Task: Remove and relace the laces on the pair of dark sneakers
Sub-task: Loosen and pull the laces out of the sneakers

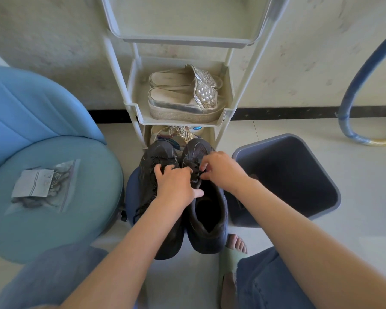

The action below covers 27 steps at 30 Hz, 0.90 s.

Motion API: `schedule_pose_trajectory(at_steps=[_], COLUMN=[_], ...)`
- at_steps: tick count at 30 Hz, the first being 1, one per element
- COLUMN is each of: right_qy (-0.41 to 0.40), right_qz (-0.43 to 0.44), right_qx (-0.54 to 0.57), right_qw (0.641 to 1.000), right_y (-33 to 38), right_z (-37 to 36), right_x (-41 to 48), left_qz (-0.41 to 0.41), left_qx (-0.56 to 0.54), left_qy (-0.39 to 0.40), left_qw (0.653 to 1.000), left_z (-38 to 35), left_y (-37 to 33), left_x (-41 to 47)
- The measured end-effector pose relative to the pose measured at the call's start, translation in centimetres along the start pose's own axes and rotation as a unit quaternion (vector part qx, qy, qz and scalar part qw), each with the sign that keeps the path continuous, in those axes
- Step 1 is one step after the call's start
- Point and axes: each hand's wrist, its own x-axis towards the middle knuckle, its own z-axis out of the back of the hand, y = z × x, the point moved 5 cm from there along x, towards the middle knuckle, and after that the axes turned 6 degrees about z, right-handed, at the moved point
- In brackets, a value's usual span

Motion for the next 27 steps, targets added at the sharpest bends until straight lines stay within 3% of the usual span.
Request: schedule_pose_trajectory(at_steps=[5, 7, 10, 16, 21, 23, 26, 27], right_qy=[-0.061, -0.100, -0.134, -0.034, -0.092, -0.147, -0.195, -0.177], right_qz=[-0.076, -0.134, -0.202, 0.012, -0.024, -0.076, -0.186, -0.186], right_qx=[0.030, 0.119, 0.309, 0.198, 0.206, 0.284, 0.466, 0.473], right_qw=[0.995, 0.979, 0.920, 0.980, 0.974, 0.945, 0.843, 0.843], right_y=[-1.1, -2.4, -4.2, -1.5, -1.9, -2.7, -4.6, -4.8], right_z=[0.5, 0.2, -0.6, -0.9, -0.4, -0.1, -0.1, 0.0], right_x=[0.0, -0.2, -0.3, 0.2, 0.7, 0.5, -0.3, -0.3], left_qz=[-0.003, -0.008, -0.022, -0.027, -0.037, -0.040, -0.040, -0.037], left_qx=[-0.010, -0.006, -0.002, -0.034, -0.022, -0.018, -0.045, -0.050], left_qy=[0.012, 0.002, -0.020, -0.042, -0.074, -0.079, -0.072, -0.070], left_qw=[1.000, 1.000, 1.000, 0.998, 0.996, 0.996, 0.996, 0.996], left_z=[-0.3, -0.3, -0.3, -0.1, -0.3, -0.3, -0.3, -0.5], left_y=[0.0, -0.2, -0.2, 0.0, -0.2, -0.3, -0.3, -0.3], left_x=[0.0, 0.0, -0.1, 0.1, -0.2, -0.3, -0.3, -0.4])
